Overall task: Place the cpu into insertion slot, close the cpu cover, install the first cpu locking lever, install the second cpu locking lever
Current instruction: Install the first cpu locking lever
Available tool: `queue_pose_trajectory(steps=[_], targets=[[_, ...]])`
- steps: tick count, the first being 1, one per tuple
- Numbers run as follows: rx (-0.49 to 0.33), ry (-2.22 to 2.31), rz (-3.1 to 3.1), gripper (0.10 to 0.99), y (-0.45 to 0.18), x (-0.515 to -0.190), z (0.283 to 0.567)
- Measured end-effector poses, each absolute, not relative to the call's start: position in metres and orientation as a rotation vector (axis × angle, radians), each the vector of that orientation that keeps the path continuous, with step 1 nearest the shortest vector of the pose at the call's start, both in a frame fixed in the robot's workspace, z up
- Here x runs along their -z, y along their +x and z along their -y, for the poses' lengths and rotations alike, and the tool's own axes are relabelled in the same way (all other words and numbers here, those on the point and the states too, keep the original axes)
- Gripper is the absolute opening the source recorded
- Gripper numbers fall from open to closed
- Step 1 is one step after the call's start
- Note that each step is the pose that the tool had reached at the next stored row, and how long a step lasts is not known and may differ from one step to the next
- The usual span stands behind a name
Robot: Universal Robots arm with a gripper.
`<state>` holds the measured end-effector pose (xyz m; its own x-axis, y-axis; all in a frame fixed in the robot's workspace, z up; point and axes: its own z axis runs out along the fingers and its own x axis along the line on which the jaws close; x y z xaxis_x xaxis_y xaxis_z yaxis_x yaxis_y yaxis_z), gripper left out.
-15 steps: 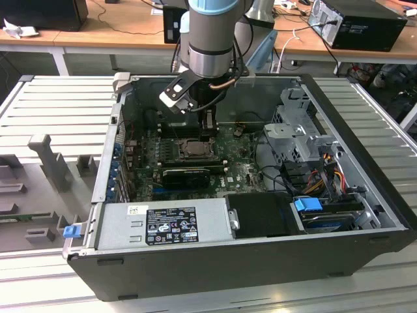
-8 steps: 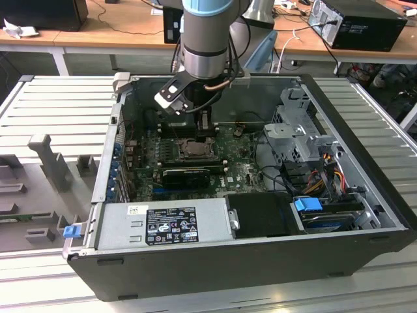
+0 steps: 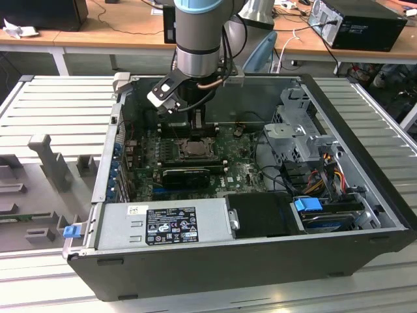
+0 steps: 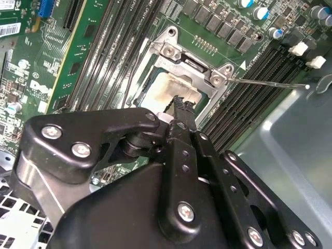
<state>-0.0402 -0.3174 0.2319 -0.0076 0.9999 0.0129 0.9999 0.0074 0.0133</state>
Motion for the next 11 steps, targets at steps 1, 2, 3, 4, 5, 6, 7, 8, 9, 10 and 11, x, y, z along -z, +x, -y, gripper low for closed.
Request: queue_pose_trajectory(steps=[1, 2, 3, 4, 5, 6, 7, 8, 9, 10, 11], targets=[[-0.029, 2.213, -2.229, 0.106, -0.0401, -0.2324, 0.3174], [-0.029, 2.213, -2.229, 0.106, -0.0402, -0.2330, 0.3174], [-0.029, 2.213, -2.229, 0.106, -0.0402, -0.2339, 0.3174], [-0.029, 2.213, -2.229, 0.106, -0.0402, -0.2344, 0.3174], [-0.030, 2.213, -2.230, 0.106, -0.0401, -0.2347, 0.3173], [-0.029, 2.213, -2.229, 0.106, -0.0401, -0.2349, 0.3173], [-0.029, 2.213, -2.230, 0.106, -0.0401, -0.2351, 0.3174], [-0.029, 2.213, -2.229, 0.106, -0.0402, -0.2353, 0.3174], [-0.029, 2.213, -2.230, 0.106, -0.0401, -0.2354, 0.3174], [-0.029, 2.213, -2.229, 0.106, -0.0402, -0.2354, 0.3174], [-0.029, 2.213, -2.229, 0.106, -0.0402, -0.2355, 0.3174]])
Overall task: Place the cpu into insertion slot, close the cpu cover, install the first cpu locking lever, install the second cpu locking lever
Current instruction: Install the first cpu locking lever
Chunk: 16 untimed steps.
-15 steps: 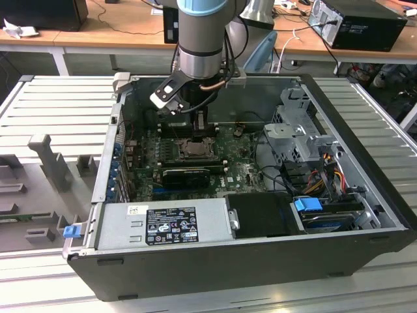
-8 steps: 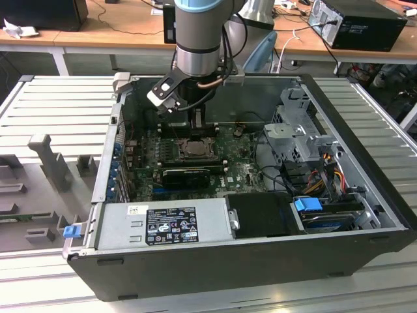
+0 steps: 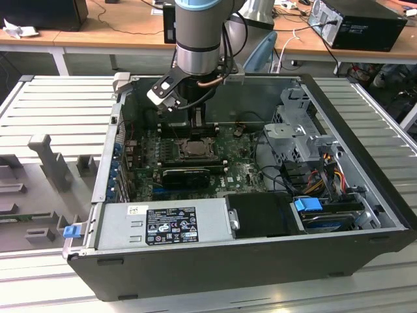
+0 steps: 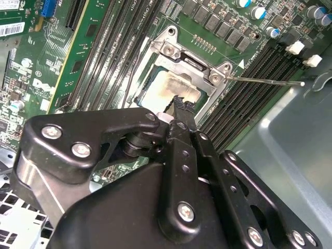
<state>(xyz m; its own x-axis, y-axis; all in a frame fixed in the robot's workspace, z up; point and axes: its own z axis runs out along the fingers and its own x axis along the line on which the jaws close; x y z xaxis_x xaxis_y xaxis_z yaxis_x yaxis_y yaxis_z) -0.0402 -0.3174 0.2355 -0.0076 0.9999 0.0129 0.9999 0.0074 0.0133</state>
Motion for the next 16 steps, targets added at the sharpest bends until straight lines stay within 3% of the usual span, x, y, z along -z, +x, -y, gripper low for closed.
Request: queue_pose_trajectory(steps=[16], targets=[[-0.029, 2.213, -2.229, 0.106, -0.0402, -0.2394, 0.3174]])
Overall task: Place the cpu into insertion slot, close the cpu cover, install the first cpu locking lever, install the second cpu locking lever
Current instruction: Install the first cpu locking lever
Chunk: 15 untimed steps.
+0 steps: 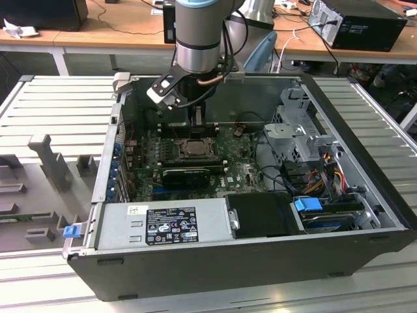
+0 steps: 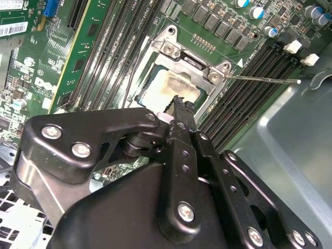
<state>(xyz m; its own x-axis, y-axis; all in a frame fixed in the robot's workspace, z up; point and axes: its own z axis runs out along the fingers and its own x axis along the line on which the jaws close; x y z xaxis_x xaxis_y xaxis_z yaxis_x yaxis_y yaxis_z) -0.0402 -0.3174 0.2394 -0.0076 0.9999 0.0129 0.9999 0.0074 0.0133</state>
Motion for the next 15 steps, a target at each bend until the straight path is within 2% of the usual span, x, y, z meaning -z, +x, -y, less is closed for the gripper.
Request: queue_pose_trajectory(steps=[15], targets=[[-0.029, 2.213, -2.229, 0.106, -0.0402, -0.2469, 0.3174]])
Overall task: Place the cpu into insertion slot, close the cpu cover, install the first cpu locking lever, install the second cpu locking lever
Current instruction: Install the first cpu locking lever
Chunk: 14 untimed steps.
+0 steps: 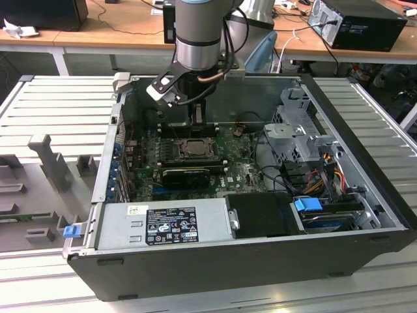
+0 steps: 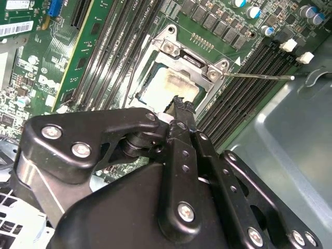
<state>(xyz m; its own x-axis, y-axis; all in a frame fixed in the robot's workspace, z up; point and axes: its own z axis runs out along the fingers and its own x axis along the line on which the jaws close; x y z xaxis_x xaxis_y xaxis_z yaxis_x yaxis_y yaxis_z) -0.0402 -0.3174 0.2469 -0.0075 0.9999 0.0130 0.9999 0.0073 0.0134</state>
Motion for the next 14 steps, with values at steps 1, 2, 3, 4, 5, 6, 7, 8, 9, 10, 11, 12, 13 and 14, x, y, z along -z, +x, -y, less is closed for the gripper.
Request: queue_pose_trajectory(steps=[1, 2, 3, 4, 5, 6, 7, 8, 9, 10, 11, 12, 13, 14], targets=[[-0.029, 2.213, -2.229, 0.106, -0.0402, -0.2493, 0.3174], [-0.029, 2.213, -2.229, 0.106, -0.0402, -0.2505, 0.3174], [-0.029, 2.213, -2.229, 0.106, -0.0402, -0.2517, 0.3174], [-0.029, 2.213, -2.229, 0.106, -0.0402, -0.2523, 0.3174], [-0.029, 2.213, -2.229, 0.106, -0.0402, -0.2527, 0.3174], [-0.029, 2.213, -2.229, 0.106, -0.0402, -0.2532, 0.3174], [-0.030, 2.213, -2.230, 0.106, -0.0401, -0.2534, 0.3173], [-0.030, 2.213, -2.229, 0.106, -0.0401, -0.2536, 0.3173], [-0.029, 2.213, -2.229, 0.106, -0.0402, -0.2541, 0.3174], [-0.029, 2.213, -2.229, 0.106, -0.0402, -0.2546, 0.3174], [-0.029, 2.213, -2.229, 0.106, -0.0401, -0.2549, 0.3173], [-0.029, 2.213, -2.229, 0.106, -0.0402, -0.2552, 0.3174], [-0.029, 2.213, -2.229, 0.106, -0.0402, -0.2554, 0.3174], [-0.029, 2.213, -2.229, 0.106, -0.0402, -0.2557, 0.3174]])
